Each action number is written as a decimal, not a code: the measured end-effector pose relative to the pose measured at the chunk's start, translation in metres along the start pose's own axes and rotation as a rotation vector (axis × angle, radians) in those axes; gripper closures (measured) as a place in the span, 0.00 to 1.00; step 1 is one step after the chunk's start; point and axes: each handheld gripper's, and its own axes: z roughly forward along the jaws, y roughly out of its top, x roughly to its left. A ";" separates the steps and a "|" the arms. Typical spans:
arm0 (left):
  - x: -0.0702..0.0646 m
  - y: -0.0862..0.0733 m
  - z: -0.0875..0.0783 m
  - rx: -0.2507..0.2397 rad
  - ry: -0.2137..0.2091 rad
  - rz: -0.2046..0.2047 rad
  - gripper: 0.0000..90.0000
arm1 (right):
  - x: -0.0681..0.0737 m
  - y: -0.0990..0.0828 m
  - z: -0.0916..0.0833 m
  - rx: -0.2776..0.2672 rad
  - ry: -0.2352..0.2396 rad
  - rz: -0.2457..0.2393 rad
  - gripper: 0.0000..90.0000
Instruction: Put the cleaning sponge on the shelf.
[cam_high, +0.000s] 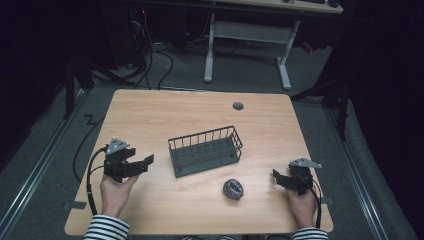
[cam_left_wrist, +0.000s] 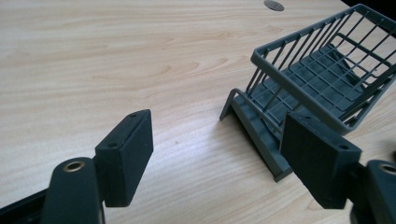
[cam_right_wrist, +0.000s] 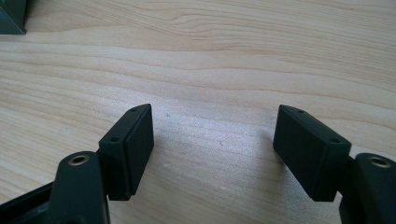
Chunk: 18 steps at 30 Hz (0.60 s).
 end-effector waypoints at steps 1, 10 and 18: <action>0.001 -0.002 0.000 0.003 -0.001 -0.005 0.29 | 0.000 0.000 0.000 0.000 0.000 0.000 0.32; 0.005 -0.019 0.003 0.031 -0.007 -0.022 0.29 | 0.000 0.000 0.000 0.000 0.000 0.000 0.32; 0.007 -0.030 0.009 0.042 0.014 -0.025 0.28 | 0.000 0.000 0.000 0.000 0.000 0.000 0.32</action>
